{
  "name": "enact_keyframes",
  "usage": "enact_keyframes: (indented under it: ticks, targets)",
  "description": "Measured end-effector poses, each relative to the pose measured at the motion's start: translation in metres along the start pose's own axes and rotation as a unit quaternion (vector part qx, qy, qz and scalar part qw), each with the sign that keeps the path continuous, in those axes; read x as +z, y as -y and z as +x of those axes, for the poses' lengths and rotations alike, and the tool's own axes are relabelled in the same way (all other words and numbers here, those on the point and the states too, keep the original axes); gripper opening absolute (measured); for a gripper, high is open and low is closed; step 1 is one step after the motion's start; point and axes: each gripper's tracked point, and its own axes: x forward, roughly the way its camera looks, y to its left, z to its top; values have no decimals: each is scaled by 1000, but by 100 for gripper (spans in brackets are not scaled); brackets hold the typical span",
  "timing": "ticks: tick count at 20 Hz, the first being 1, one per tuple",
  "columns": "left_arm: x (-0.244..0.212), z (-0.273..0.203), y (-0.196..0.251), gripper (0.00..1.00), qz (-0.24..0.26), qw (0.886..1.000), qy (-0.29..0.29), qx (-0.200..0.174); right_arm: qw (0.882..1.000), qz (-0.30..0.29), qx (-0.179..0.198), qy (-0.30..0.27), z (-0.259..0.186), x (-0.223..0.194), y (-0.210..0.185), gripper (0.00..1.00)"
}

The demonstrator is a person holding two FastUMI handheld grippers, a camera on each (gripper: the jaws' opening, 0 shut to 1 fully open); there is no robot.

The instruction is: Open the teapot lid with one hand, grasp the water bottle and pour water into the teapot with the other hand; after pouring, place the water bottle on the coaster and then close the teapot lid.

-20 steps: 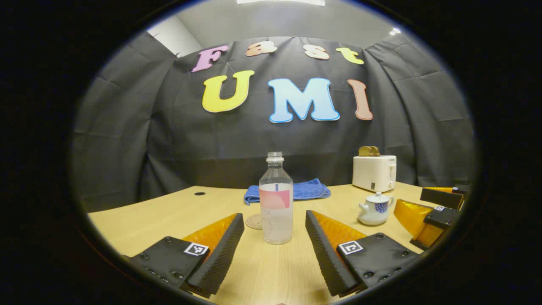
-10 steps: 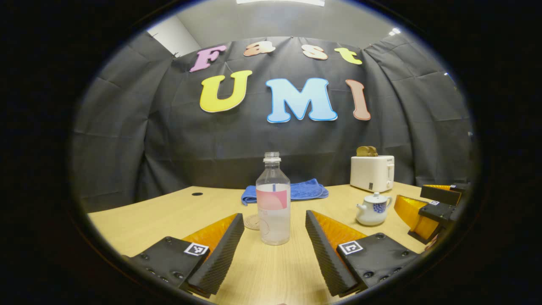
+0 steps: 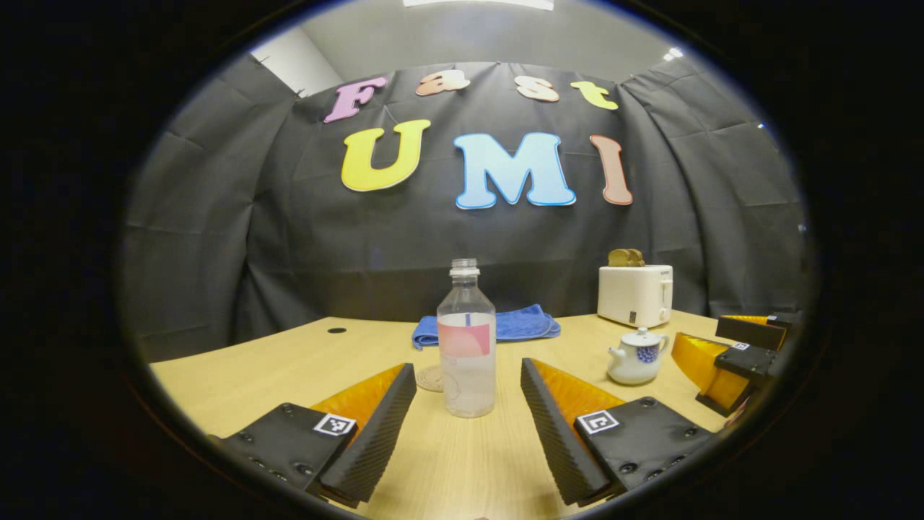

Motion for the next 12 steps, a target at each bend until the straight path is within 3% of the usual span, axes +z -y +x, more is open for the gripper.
enact_keyframes:
  ticks: [12]
  targets:
    - [0, 0, 0, 99, 0, 1000, 0, 0, 1000, 0, 13, -6, 53, -1, -2, 94]
